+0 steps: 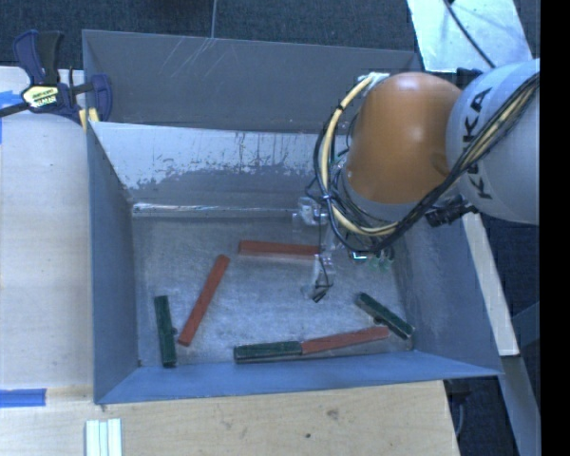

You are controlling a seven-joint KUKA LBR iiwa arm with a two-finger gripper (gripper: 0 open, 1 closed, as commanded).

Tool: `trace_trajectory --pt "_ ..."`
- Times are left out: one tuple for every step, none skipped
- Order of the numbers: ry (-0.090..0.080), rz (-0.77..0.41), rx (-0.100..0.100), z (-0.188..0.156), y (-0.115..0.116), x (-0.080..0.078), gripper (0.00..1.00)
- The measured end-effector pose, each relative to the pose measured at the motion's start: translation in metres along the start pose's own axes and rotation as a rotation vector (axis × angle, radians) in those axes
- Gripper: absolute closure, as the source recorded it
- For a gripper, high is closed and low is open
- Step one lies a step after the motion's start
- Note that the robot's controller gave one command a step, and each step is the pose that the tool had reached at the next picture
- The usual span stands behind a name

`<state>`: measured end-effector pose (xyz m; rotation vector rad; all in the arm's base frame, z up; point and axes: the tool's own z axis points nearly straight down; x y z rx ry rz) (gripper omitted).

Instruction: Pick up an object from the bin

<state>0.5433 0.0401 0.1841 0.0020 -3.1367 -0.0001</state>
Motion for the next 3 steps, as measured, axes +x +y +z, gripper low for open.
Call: trace_trajectory --pt "-0.003 0.040 -0.001 0.118 0.034 -0.043 0.00" --pt "-0.010 0.043 -0.001 0.112 0.033 -0.045 1.00" --pt "-0.018 0.055 -0.001 -0.022 -0.002 -0.052 1.00"
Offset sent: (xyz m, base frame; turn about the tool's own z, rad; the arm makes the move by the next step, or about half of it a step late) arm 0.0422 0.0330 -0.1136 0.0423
